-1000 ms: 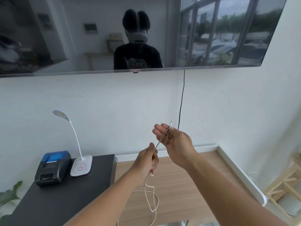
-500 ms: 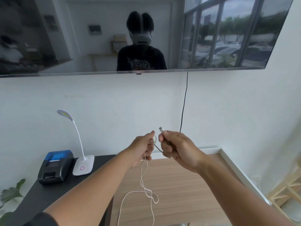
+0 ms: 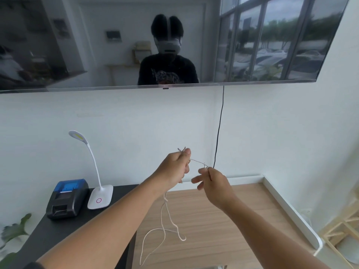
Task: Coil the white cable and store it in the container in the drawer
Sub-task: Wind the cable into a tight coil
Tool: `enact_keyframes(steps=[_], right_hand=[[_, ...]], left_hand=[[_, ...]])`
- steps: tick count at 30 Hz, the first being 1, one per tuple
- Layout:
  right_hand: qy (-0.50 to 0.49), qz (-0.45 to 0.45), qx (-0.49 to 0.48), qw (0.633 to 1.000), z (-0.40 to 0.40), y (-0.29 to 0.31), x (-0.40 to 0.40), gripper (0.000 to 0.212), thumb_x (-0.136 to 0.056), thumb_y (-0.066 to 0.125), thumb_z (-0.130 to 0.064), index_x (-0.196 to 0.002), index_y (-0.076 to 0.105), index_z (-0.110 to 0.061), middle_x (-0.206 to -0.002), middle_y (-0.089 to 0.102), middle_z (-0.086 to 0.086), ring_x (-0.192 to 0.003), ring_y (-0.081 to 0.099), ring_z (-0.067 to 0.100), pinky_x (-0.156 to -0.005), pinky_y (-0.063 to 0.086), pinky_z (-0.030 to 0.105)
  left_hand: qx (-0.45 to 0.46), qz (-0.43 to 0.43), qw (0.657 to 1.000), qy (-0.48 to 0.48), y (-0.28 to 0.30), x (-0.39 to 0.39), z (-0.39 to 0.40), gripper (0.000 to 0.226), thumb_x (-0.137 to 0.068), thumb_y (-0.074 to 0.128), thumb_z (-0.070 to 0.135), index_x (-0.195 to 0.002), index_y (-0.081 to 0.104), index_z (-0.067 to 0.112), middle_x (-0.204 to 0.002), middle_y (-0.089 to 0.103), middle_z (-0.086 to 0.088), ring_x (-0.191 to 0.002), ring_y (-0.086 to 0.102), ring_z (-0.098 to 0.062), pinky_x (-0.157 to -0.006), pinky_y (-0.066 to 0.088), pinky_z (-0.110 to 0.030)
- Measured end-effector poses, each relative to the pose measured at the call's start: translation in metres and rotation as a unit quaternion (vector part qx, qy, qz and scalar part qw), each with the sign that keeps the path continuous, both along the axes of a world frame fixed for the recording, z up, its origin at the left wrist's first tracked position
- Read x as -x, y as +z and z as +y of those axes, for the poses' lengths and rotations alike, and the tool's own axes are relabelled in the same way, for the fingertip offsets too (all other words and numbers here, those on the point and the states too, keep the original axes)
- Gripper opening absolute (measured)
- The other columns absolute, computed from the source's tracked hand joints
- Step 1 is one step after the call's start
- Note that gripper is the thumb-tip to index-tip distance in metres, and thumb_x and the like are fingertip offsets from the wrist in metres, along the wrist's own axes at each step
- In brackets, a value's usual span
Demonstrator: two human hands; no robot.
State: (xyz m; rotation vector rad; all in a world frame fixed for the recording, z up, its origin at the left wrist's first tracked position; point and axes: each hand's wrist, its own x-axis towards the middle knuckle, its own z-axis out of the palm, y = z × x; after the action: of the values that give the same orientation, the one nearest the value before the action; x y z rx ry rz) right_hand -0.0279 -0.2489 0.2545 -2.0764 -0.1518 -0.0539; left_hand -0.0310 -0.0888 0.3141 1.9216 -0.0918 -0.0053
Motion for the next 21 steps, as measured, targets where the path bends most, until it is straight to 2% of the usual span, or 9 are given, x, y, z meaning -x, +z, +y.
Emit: enact_keyframes(steps=[5,8,11,13,15,17,19,21], right_hand=[[-0.012,0.064,-0.196,0.978,0.003,0.009,-0.014,0.036,-0.110,0.035,-0.022,-0.100,0.068,-0.010,-0.089,0.083,-0.002,-0.080,0.077,0.011,-0.078,0.051,0.031],[0.022,0.107,-0.366,0.924,0.005,0.024,-0.017,0.029,-0.110,0.036,-0.014,-0.112,0.064,-0.006,-0.097,0.084,0.003,-0.090,0.078,0.019,-0.086,0.052,0.034],[0.052,0.121,-0.473,0.871,0.006,0.041,-0.017,0.026,-0.108,0.037,-0.008,-0.118,0.059,0.000,-0.105,0.081,0.014,-0.093,0.078,0.025,-0.094,0.055,0.039],[0.071,0.127,-0.529,0.836,0.007,0.053,-0.015,0.024,-0.107,0.040,-0.007,-0.119,0.059,0.002,-0.104,0.080,0.016,-0.087,0.078,0.027,-0.094,0.055,0.040],[0.099,0.124,-0.560,0.813,0.008,0.061,-0.012,0.022,-0.108,0.044,-0.011,-0.116,0.061,-0.001,-0.091,0.076,0.008,-0.071,0.070,0.022,-0.087,0.054,0.037],[0.129,0.111,-0.549,0.818,0.007,0.063,-0.010,0.021,-0.108,0.047,-0.015,-0.114,0.064,-0.004,-0.078,0.063,0.000,-0.057,0.054,0.014,-0.079,0.052,0.032],[0.154,0.099,-0.527,0.830,0.005,0.060,-0.006,0.026,-0.106,0.052,-0.019,-0.118,0.067,-0.003,-0.069,0.055,-0.005,-0.053,0.045,0.011,-0.076,0.047,0.029],[0.189,0.100,-0.505,0.837,0.001,0.056,-0.001,0.038,-0.105,0.056,-0.026,-0.121,0.066,0.007,-0.064,0.052,-0.006,-0.055,0.046,0.010,-0.080,0.044,0.030]], left_hand=[[0.052,-0.003,0.999,0.002,-0.027,0.016,-0.008,0.045,-0.107,0.036,0.044,-0.067,0.042,0.024,-0.052,0.036,0.011,-0.045,0.031,-0.010,-0.058,0.033,-0.034],[0.091,0.026,0.995,0.008,-0.043,0.022,-0.011,0.042,-0.108,0.035,0.042,-0.071,0.042,0.023,-0.051,0.032,0.010,-0.044,0.029,-0.011,-0.051,0.030,-0.030],[0.111,0.067,0.992,0.010,-0.054,0.025,-0.010,0.045,-0.106,0.036,0.048,-0.070,0.035,0.022,-0.050,0.033,0.009,-0.043,0.029,-0.012,-0.050,0.032,-0.030],[0.127,0.098,0.987,0.011,-0.058,0.028,-0.008,0.046,-0.105,0.036,0.050,-0.069,0.035,0.022,-0.049,0.034,0.009,-0.042,0.028,-0.012,-0.051,0.033,-0.030],[0.151,0.128,0.980,0.012,-0.059,0.029,-0.007,0.048,-0.104,0.037,0.052,-0.067,0.036,0.022,-0.049,0.033,0.009,-0.041,0.026,-0.012,-0.050,0.033,-0.029],[0.178,0.157,0.971,0.002,-0.057,0.029,-0.005,0.050,-0.103,0.039,0.055,-0.065,0.036,0.024,-0.051,0.031,0.007,-0.042,0.024,-0.013,-0.050,0.032,-0.029],[0.203,0.180,0.962,-0.013,-0.053,0.027,-0.003,0.051,-0.101,0.042,0.058,-0.062,0.037,0.025,-0.053,0.029,0.007,-0.043,0.023,-0.013,-0.052,0.032,-0.031],[0.225,0.195,0.954,-0.018,-0.048,0.024,0.000,0.051,-0.100,0.047,0.056,-0.059,0.039,0.026,-0.052,0.029,0.007,-0.044,0.023,-0.013,-0.052,0.033,-0.031]])
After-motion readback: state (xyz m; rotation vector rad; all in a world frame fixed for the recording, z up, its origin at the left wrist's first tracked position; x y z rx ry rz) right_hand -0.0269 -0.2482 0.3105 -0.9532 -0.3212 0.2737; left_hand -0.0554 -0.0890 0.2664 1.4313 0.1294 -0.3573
